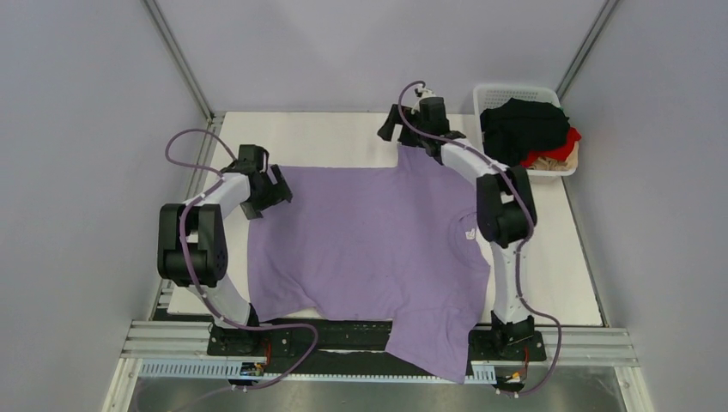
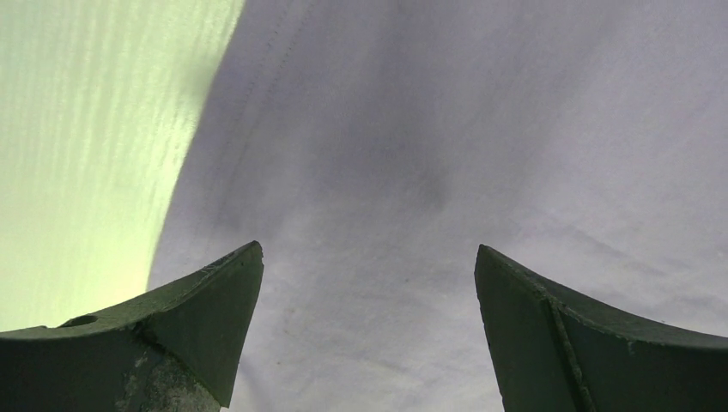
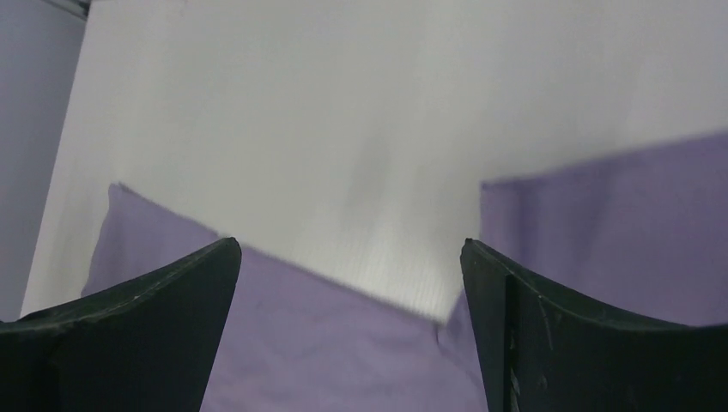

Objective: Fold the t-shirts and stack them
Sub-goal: Flatten out the tshirt, then grab the side of the flattened tshirt closest away from the robot with both arms

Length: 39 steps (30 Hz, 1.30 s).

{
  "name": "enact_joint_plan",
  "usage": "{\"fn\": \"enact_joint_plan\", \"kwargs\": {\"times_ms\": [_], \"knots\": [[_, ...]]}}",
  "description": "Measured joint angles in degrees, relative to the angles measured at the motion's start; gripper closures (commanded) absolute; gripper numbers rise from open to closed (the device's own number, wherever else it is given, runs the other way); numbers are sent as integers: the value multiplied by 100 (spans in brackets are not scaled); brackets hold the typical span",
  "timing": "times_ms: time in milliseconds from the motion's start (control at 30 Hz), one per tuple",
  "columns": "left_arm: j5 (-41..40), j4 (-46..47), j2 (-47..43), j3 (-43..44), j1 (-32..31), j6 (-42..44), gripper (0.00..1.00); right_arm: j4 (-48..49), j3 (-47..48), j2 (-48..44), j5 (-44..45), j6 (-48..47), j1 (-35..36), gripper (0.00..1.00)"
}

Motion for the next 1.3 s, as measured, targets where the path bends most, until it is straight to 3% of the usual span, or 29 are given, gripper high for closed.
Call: {"fn": "enact_joint_plan", "kwargs": {"times_ms": [167,267,400,567,800,1300], "knots": [[-221,-404,-256,232,-63,63,0,-673,-2483,-2538,588,-17,-9,0],[-153,-457,-345,234,-127,105,0,-1071,-3373,-3425,841,116,-28,0],[168,-411,-125,234,-157,138,0,-1587,-4116,-3696,999,232,-122,0],[446,-352,485,492,-153,142,0,-2131,-4369,-3230,1058,262,-398,0],[343,-667,1198,1405,-68,138,0,-2310,-3119,-2146,1150,190,-726,0],[81,-1307,3008,4175,105,129,0,-2533,1187,728,590,46,-1228,0]]}}
